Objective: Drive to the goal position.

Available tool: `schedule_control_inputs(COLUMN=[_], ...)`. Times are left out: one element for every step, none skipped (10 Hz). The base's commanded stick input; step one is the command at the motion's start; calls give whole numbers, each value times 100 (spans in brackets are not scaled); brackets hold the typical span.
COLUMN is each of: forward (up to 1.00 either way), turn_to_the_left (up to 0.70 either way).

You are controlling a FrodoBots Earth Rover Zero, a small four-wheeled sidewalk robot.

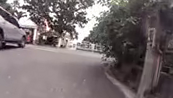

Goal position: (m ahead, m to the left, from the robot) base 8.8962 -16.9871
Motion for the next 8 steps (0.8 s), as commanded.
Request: schedule_control_inputs(forward=[70, 70, 70, 70, 70, 70, 70, 70], turn_to_the_left=[0, 0, 0, 0, 0, 0, 0, 0])
